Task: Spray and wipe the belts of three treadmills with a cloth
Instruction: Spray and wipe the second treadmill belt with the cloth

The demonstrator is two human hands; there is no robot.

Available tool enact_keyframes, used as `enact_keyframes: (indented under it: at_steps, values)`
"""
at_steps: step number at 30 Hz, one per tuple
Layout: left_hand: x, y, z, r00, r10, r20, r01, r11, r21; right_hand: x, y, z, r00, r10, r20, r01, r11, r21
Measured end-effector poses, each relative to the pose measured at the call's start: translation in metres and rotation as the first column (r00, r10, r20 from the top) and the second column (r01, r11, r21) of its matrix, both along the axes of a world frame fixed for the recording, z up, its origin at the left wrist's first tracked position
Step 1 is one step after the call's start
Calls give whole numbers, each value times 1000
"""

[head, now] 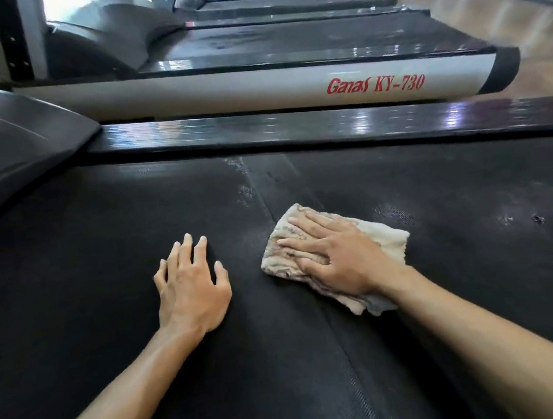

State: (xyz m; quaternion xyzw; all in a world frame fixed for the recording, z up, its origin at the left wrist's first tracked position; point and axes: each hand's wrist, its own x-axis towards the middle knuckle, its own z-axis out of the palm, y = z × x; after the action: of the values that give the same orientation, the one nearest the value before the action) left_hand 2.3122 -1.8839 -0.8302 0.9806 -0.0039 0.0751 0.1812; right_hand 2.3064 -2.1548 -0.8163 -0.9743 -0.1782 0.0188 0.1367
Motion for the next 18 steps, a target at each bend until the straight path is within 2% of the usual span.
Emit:
enact_keyframes:
  at_steps: [4,6,8,12,18]
  values:
    - [33,22,8,988,-153,9,152,984,93,66,16,7,982,-186,-25,184,980,-82]
    - [58,30,11,982,-190,-20,191,979,74,85,41,7,985,-170,-15,167,979,-116]
    - [80,35,9,978,-203,-46,205,977,56,78,52,4,997,-83,5,84,993,-89]
    - [106,34,7,967,-233,-98,239,970,52,42,24,3,999,39,1,-39,999,-32]
    - [120,20,8,950,-297,-94,303,951,58,110,6,15,989,-145,-42,138,981,-134]
